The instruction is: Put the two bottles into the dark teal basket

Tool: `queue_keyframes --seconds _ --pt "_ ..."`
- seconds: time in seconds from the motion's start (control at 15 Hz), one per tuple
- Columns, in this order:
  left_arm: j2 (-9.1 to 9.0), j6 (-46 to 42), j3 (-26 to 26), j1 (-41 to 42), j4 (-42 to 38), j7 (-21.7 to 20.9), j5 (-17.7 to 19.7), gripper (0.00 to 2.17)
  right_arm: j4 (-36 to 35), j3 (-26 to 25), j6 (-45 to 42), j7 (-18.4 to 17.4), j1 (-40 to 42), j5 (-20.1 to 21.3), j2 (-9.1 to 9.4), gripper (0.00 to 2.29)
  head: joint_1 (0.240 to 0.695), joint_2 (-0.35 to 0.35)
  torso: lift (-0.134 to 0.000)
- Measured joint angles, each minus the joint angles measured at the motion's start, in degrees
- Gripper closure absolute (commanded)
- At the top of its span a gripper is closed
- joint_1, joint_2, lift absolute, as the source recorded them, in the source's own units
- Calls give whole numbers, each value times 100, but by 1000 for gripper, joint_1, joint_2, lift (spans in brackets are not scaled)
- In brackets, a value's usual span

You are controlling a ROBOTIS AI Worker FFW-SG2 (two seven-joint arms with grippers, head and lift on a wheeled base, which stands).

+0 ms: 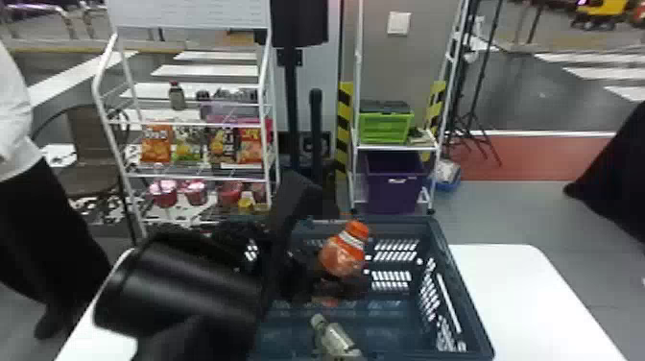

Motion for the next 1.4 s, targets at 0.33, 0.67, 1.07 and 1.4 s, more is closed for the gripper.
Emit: queue_keyframes --seconds 0.33,0.67,1.07,1.4 --pt "0 -501 -499 -770 1939 -337 -346 2145 42 -11 -140 4 37 6 55 36 499 0 0" --pt "0 -1119 -598 -1148 2955 -276 -739 97 83 -4 -242 9 69 20 96 36 499 0 0" --pt "0 -1095 -118 -930 2315 -49 -698 16 66 -4 -307 15 99 19 98 36 499 0 0" --pt "0 -120 1135 -205 -104 741 281 29 -129 -25 -449 34 224 35 90 36 499 0 0"
